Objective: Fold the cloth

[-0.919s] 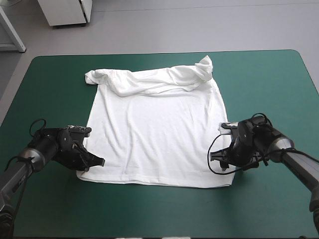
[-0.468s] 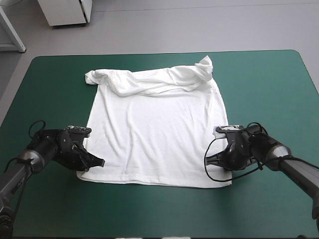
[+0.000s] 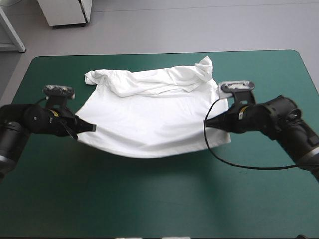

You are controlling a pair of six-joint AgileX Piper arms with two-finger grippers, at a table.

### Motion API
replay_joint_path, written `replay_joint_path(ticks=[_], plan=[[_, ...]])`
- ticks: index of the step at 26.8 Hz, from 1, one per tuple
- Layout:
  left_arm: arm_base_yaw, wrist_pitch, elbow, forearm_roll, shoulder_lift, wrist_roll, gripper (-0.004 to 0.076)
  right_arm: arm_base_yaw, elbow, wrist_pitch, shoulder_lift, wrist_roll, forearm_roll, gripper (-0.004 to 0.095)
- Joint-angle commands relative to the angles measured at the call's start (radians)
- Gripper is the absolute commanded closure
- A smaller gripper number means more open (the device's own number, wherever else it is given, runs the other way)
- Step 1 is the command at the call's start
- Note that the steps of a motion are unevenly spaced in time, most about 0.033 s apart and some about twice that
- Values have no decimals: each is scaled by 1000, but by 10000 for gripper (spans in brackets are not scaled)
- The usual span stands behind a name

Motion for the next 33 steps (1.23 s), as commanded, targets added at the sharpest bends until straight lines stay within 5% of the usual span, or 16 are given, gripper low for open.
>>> replay_joint_path(ticks=[1, 17, 26, 33], plan=[[-3, 30, -228, 9, -62, -10, 733, 1, -227, 25, -55, -9, -60, 923], [-3, -20, -1097, 45, 33, 79, 733, 1, -953, -70, -55, -68, -192, 923], [-3, -156, -1224, 75, 45, 110, 733, 1, -1085, -198, -48, -138, -227, 923], [-3, -175, -1224, 48, 216, 127, 733, 1, -1085, -332, 144, -149, -238, 923]])
